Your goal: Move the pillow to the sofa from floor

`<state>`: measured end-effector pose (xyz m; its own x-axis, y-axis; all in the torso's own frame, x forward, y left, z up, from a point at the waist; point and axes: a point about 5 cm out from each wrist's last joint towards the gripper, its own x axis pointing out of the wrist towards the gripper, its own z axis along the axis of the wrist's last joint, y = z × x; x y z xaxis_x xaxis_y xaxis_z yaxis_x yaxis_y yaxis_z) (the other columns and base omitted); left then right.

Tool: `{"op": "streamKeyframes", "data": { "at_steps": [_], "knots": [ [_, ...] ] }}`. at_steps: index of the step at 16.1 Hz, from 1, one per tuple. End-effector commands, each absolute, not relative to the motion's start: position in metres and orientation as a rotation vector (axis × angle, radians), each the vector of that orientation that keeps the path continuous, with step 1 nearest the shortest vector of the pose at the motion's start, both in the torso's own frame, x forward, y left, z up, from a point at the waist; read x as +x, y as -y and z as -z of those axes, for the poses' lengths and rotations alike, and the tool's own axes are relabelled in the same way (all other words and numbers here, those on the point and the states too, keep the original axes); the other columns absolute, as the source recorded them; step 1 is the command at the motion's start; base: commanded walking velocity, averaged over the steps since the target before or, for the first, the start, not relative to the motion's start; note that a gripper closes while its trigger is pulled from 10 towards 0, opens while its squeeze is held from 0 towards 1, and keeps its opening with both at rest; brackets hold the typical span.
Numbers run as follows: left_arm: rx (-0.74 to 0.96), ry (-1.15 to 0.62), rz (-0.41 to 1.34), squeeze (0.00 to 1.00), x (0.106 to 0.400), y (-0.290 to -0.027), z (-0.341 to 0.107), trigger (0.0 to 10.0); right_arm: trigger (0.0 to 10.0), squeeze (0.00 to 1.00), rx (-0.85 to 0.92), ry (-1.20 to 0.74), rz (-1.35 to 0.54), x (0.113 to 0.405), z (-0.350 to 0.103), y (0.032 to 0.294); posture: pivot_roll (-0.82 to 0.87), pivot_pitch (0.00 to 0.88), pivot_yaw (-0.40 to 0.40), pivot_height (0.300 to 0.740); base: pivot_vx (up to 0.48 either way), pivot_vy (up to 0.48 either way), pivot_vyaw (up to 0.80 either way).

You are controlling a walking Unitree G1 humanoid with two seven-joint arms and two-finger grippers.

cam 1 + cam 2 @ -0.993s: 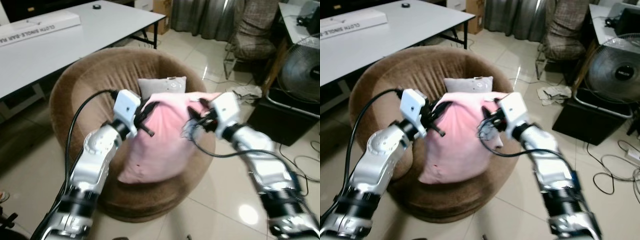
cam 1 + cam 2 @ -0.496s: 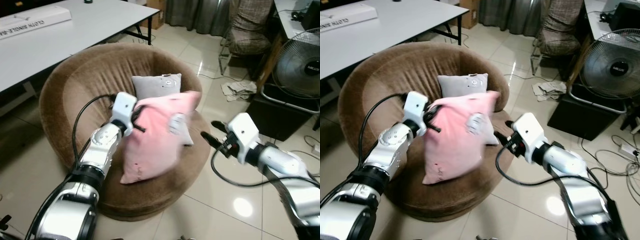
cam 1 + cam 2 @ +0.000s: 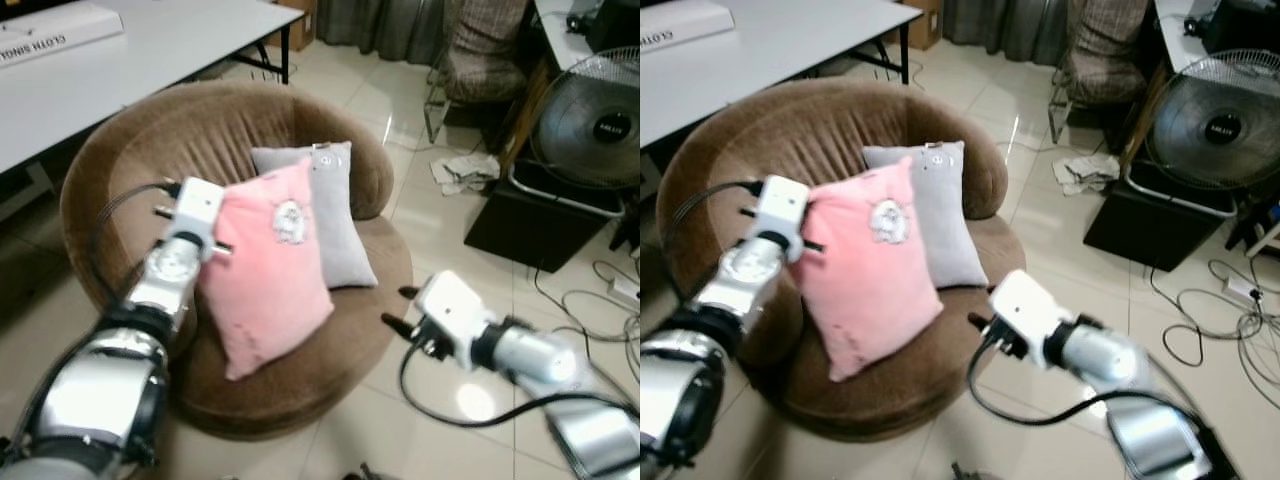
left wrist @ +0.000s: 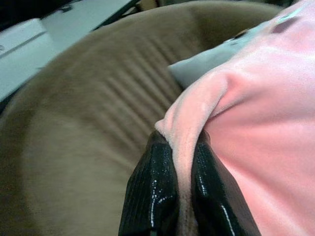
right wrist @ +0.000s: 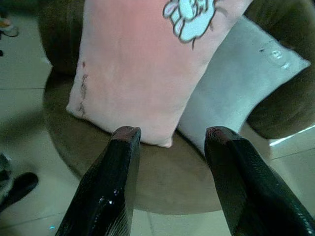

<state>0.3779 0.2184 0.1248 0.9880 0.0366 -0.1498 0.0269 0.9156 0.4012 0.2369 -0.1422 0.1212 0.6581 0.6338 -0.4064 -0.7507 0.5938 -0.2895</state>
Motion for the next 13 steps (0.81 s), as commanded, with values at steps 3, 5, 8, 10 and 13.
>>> {"op": "streamKeyframes", "data": {
  "at_steps": [3,5,8,10,13],
  "knots": [
    [0.481,-0.068,-0.054,0.00,0.388,-0.227,-0.155,10.0,10.0,0.00,-0.493,-0.261,-0.856,0.228,-0.120,0.127,-0.16,0.085,-0.052,0.740,0.000,0.000,0.00],
    [0.491,-0.063,-0.068,0.00,0.390,-0.230,-0.160,10.0,10.0,0.00,-0.484,-0.262,-0.867,0.224,-0.119,0.122,-0.16,0.089,-0.053,0.740,0.000,0.000,0.00],
    [0.460,-0.088,-0.063,0.00,0.389,-0.230,-0.157,10.0,10.0,0.00,-0.488,-0.272,-0.861,0.219,-0.115,0.120,-0.16,0.092,-0.046,0.740,0.000,0.000,0.00],
    [0.447,-0.090,-0.071,1.00,0.389,-0.227,-0.153,10.0,10.0,0.00,-0.481,-0.267,-0.835,0.219,-0.116,0.121,-0.17,0.085,-0.041,0.740,0.000,0.000,0.00],
    [0.448,-0.090,-0.064,1.00,0.389,-0.225,-0.153,10.0,10.0,0.00,-0.481,-0.265,-0.826,0.218,-0.116,0.119,-0.17,0.085,-0.032,0.740,0.000,0.000,0.00]
  ]
}}
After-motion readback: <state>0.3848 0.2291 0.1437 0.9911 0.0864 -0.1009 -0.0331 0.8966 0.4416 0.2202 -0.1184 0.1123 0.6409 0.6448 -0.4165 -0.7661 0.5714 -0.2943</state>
